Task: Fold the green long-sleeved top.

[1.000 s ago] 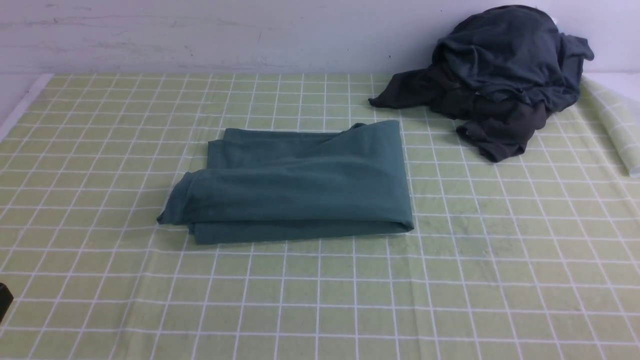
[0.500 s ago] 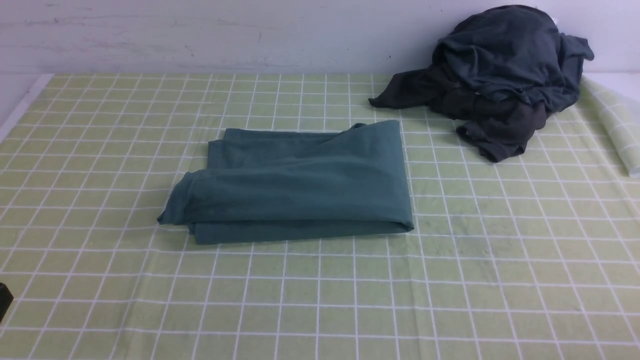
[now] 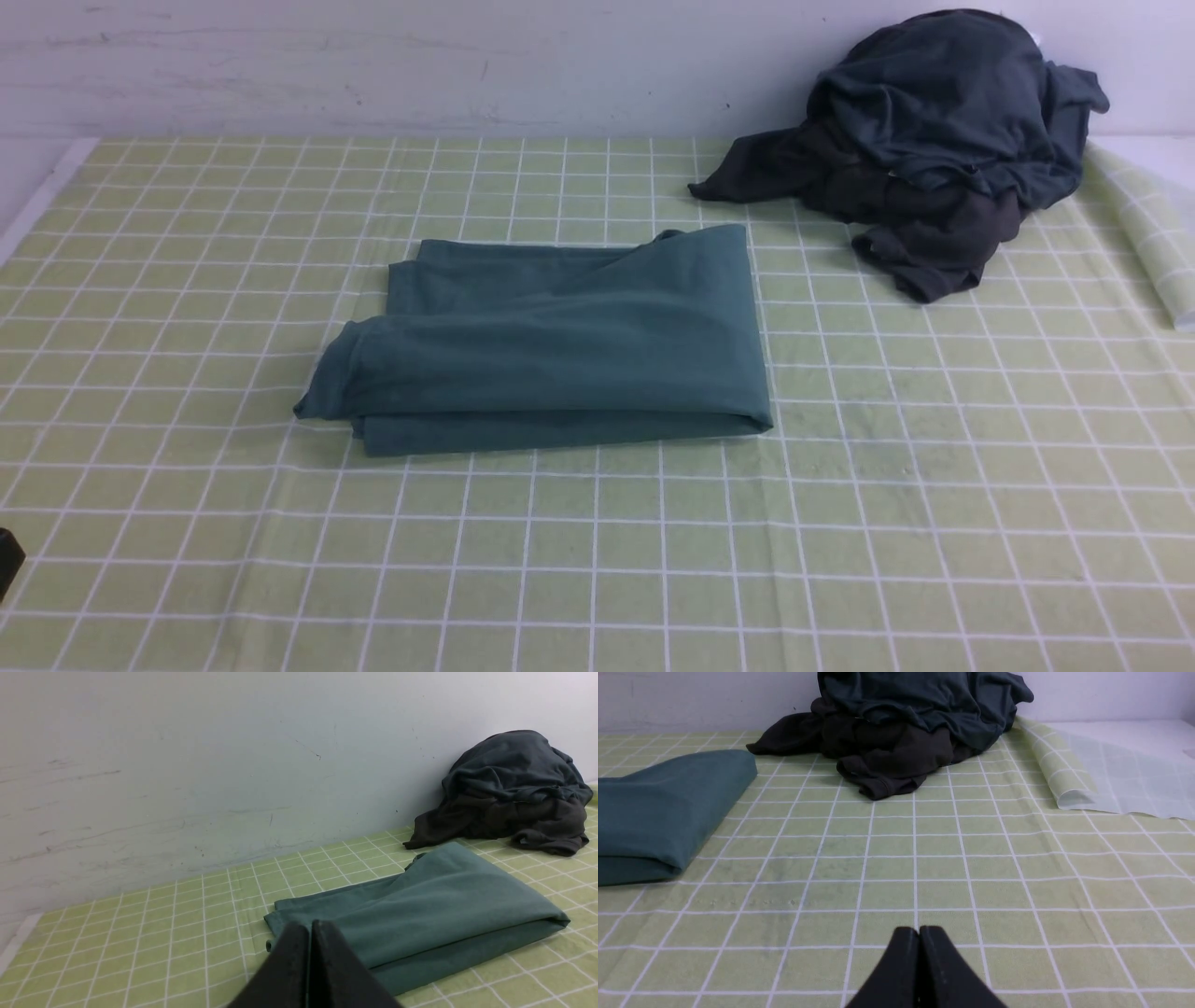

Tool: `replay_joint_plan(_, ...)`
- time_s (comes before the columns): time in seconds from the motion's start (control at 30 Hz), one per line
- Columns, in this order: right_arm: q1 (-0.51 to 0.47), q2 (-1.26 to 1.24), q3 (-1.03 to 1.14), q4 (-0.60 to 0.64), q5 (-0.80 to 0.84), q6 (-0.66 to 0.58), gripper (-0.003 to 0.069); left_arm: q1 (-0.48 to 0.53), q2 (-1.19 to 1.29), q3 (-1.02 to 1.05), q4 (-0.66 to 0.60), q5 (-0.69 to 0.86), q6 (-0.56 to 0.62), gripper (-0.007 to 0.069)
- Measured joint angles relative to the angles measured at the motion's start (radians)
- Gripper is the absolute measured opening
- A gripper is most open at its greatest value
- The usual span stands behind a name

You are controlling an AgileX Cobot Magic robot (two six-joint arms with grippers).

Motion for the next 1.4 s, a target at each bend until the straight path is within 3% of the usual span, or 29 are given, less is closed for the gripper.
replay_joint_plan(0.27, 0.000, 0.000, 0.000, 0.000, 0.000, 0.000, -0.0010, 0.000, 0.000, 0.003, 0.000, -0.001, 0.000, -0.0003)
replay_joint_plan(0.4, 0.000, 0.000, 0.000, 0.001, 0.001, 0.000, -0.0010, 0.004, -0.001, 0.073, 0.000, -0.083, 0.000, -0.0003)
replay_joint_plan(0.57, 0.000, 0.000, 0.000, 0.001, 0.001, 0.000, -0.0010, 0.082, -0.001, 0.223, 0.007, -0.174, -0.004, -0.0003)
replay_joint_plan(0.7, 0.000, 0.000, 0.000, 0.001, 0.001, 0.000, -0.0010, 0.132, -0.001, 0.230, 0.031, -0.106, -0.018, -0.0003)
replay_joint_plan(0.93, 0.000, 0.000, 0.000, 0.001, 0.001, 0.000, -0.0010, 0.148, -0.001, 0.230, 0.056, 0.084, -0.163, -0.0003)
replay_joint_plan(1.07, 0.000, 0.000, 0.000, 0.001, 0.002, 0.000, -0.0010, 0.150, -0.001, 0.229, 0.071, 0.090, -0.215, -0.0003)
replay_joint_plan(1.4, 0.000, 0.000, 0.000, 0.001, 0.002, 0.000, -0.0010, 0.150, -0.001, 0.229, 0.073, 0.090, -0.221, -0.0003)
